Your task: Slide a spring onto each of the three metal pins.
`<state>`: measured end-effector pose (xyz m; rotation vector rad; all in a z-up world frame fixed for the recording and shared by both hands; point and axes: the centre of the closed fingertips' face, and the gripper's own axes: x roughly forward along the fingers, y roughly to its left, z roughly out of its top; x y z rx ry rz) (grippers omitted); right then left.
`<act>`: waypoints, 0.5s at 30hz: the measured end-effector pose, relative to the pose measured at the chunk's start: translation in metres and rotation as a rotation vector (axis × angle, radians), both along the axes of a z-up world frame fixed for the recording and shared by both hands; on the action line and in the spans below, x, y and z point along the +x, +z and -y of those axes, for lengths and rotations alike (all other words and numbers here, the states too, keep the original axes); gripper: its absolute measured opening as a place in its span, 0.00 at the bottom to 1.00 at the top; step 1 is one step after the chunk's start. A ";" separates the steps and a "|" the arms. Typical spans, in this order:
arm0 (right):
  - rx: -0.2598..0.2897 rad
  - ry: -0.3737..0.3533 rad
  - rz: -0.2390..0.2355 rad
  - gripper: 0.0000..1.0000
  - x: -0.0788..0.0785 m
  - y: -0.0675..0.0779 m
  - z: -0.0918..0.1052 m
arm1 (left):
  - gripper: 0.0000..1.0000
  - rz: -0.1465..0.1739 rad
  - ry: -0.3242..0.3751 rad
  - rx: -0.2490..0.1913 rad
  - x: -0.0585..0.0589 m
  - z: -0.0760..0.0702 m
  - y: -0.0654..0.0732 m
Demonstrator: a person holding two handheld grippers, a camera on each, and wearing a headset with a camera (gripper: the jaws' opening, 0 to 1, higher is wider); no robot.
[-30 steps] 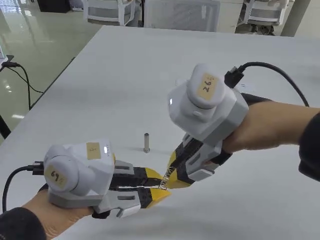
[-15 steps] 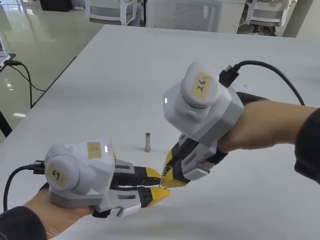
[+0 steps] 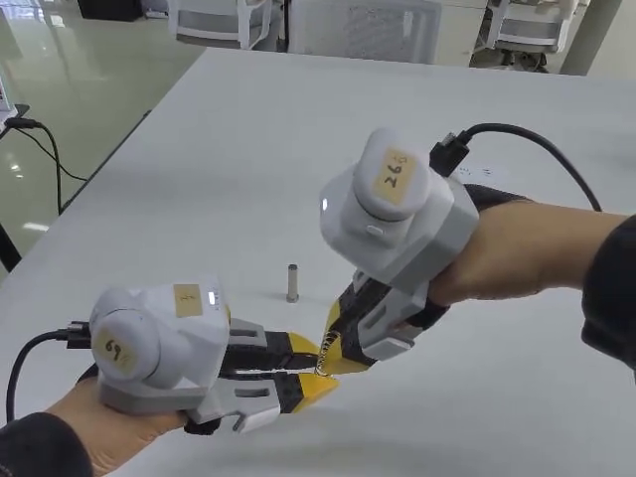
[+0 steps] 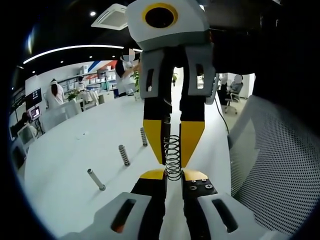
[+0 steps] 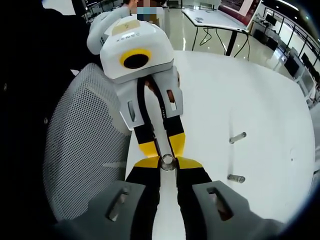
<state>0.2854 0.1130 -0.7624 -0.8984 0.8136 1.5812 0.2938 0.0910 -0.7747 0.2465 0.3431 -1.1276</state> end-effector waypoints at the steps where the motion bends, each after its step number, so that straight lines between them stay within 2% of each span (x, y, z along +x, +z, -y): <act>1: 0.001 -0.001 -0.001 0.13 0.000 0.000 0.000 | 0.08 -0.001 0.004 -0.006 0.001 0.000 0.001; 15: 0.005 -0.006 0.000 0.13 0.003 -0.001 -0.004 | 0.13 -0.013 0.043 -0.026 0.006 -0.006 0.000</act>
